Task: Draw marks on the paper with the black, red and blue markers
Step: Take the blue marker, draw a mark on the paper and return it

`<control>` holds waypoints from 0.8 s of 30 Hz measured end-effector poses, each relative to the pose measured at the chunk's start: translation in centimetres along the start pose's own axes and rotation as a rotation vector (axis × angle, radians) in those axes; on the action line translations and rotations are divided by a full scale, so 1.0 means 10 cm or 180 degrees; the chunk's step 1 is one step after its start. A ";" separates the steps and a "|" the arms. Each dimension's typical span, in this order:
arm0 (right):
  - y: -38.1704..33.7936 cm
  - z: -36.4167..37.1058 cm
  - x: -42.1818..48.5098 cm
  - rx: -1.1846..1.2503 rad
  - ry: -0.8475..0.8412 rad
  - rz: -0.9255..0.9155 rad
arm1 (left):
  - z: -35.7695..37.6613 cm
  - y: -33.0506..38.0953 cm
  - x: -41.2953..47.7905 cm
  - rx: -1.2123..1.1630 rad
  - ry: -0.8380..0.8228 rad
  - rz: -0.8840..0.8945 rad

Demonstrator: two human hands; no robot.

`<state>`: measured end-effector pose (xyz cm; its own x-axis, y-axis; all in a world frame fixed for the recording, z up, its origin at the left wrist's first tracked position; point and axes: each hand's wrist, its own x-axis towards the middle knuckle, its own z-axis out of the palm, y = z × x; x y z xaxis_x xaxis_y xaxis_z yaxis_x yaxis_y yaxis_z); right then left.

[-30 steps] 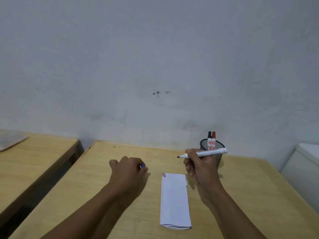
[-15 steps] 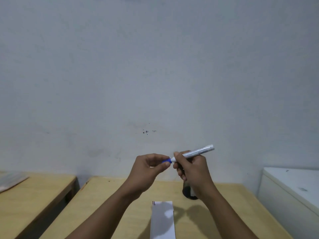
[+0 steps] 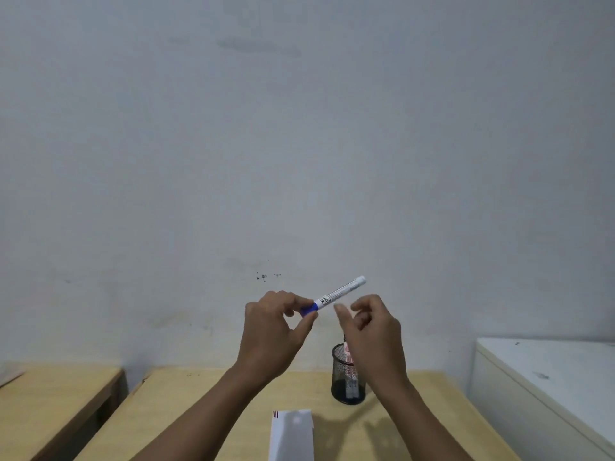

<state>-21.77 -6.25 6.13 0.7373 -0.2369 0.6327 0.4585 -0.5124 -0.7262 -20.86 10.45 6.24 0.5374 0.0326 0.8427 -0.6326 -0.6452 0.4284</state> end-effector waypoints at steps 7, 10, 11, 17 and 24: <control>0.50 0.02 0.53 -0.1050 -0.0089 -0.1144 | 0.50 -0.02 0.29 0.0001 -0.0213 0.0369; 0.59 -0.01 0.66 -0.0480 -0.0041 -0.0766 | 0.56 -0.09 0.31 0.0098 -0.0327 0.0270; 0.62 -0.02 0.72 -0.0361 -0.0035 -0.0597 | 0.59 -0.13 0.32 0.0202 -0.0459 0.0193; 1.06 0.07 1.01 -0.0401 -0.0414 -0.0072 | 1.16 -0.45 0.27 0.0714 -0.1676 -0.0257; 1.72 0.35 1.17 -0.0954 -0.0882 0.0296 | 1.82 -0.74 0.21 0.1288 -0.2820 -0.0448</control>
<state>-3.53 -14.98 0.12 0.8931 -0.0834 0.4421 0.2492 -0.7265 -0.6404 -4.89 1.45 -1.10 0.9214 -0.3483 0.1725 -0.3809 -0.8973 0.2229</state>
